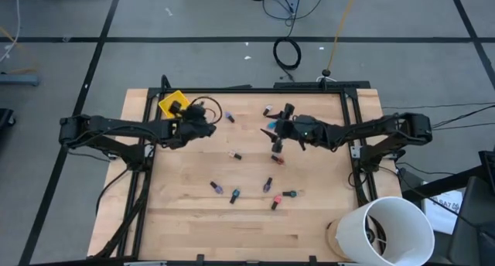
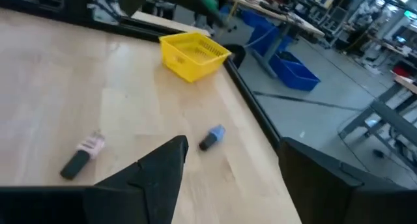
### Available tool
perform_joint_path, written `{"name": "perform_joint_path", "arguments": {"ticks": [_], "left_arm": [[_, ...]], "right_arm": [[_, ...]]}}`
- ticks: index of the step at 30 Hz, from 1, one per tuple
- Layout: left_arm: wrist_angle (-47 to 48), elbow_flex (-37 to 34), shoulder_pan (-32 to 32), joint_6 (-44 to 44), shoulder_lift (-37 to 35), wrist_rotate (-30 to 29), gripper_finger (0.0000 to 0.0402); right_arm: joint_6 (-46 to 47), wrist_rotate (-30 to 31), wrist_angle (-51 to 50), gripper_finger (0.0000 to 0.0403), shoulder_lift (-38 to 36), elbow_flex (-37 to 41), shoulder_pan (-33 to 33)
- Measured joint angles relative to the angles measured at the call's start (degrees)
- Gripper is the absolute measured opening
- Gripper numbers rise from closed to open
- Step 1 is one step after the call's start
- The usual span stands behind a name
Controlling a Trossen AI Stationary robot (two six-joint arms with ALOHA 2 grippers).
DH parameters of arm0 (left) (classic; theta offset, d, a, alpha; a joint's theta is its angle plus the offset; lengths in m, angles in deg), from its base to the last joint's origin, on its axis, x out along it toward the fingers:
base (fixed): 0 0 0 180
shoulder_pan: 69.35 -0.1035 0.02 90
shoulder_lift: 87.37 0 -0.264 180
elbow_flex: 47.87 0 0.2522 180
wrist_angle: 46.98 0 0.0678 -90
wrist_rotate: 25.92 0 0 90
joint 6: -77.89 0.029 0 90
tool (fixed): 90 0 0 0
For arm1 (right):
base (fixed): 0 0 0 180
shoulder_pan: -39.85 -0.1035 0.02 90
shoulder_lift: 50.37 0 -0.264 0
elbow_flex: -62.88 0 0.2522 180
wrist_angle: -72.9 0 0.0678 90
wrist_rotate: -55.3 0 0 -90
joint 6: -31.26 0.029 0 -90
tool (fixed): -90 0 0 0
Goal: Pick & Place Nail Polish
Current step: Put the green nail polish into the yellow bin
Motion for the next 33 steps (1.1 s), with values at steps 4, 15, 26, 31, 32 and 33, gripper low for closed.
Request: {"name": "perform_joint_path", "arguments": {"ticks": [4, 15, 26, 31, 32, 33], "left_arm": [[12.97, -0.02, -1.41, -11.07, 0.03, -2.27, 0.0050], [20.99, -3.89, -11.22, -25.04, 0.31, 6.53, 0.0050], [5.36, -13.78, -20.06, -22.51, 0.31, 14.20, 0.0050], [4.28, -13.84, -20.55, -22.36, 0.31, 14.19, 0.0085], [4.08, -13.84, -20.55, -22.17, 0.31, 14.17, 0.0096], [3.98, -13.82, -20.55, -22.11, 0.31, 14.10, 0.0105]], "right_arm": [[0.41, -0.06, -0.22, 0.0231, -0.94, 1.31, 1.25], [0.61, -0.24, 1.12, 0.0226, -1.03, 2.27, 2.36], [0.61, -0.21, 1.11, 0.0224, -1.03, 2.27, 2.34], [0.61, -0.20, 1.12, 0.0222, -1.00, 2.27, 2.34], [0.61, -0.20, 1.12, 0.0222, -1.00, 2.27, 2.34], [0.61, -0.20, 1.12, 0.0222, -1.00, 2.27, 2.34]]}}
